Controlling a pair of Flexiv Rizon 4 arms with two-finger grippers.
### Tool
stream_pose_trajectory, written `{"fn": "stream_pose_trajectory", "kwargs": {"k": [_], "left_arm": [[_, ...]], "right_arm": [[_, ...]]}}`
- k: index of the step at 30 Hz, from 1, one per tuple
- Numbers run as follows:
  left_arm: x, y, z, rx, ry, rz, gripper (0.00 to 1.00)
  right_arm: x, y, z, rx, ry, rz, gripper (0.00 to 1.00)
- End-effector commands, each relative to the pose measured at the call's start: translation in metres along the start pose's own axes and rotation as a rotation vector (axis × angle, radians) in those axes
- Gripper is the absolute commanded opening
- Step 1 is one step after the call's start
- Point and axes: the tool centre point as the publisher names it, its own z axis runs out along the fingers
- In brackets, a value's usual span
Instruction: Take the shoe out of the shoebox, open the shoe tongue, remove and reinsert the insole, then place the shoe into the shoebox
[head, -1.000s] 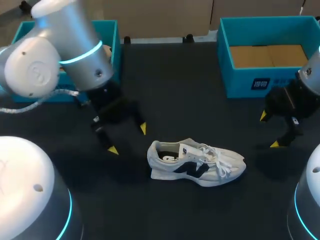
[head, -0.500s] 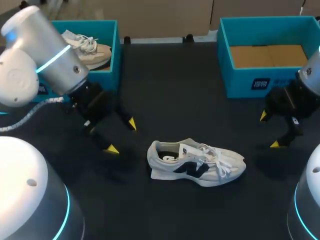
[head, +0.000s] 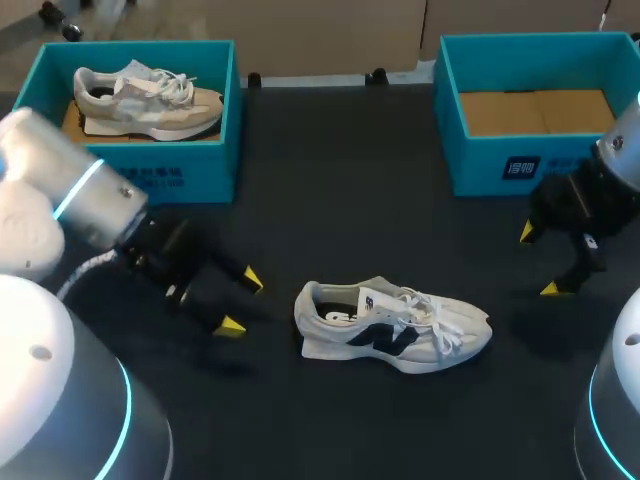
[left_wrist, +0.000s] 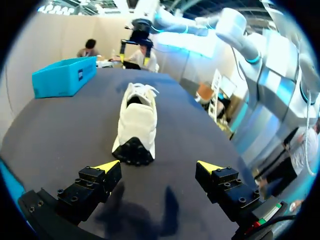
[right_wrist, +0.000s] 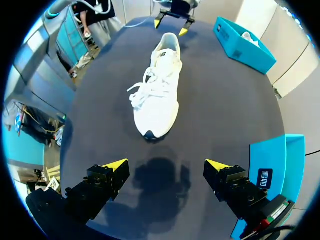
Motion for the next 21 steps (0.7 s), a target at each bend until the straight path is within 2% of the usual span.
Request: {"fn": "stream_pose_trajectory", "kwargs": {"k": [1,9,10,11,13,14,21], "left_arm": [[0.007,0.010,-0.011,0.277,-0.042,-0.075,1.00],[0.007,0.010,-0.011,0.277,-0.042,-0.075,1.00],[0.010,0.012,-0.008,0.271,-0.023,-0.036,1.00],[0.012,0.017,-0.005,0.283,-0.076,0.024,1.00],[0.012,0.022,-0.001,0.284,-0.073,0.069,1.00],[0.007,0.027,0.000,0.302,-0.117,0.092,1.00],[-0.007,0.035,-0.003,0.360,-0.145,0.103,1.00]], "right_arm": [[0.001,0.000,0.000,0.002,-0.002,-0.001,1.00],[0.001,0.000,0.000,0.002,-0.002,-0.001,1.00],[0.001,0.000,0.000,0.002,-0.002,-0.001,1.00],[0.001,0.000,0.000,0.002,-0.002,-0.001,1.00],[0.001,0.000,0.000,0.002,-0.002,-0.001,1.00],[0.001,0.000,0.000,0.002,-0.002,-0.001,1.00],[0.001,0.000,0.000,0.002,-0.002,-0.001,1.00]]}}
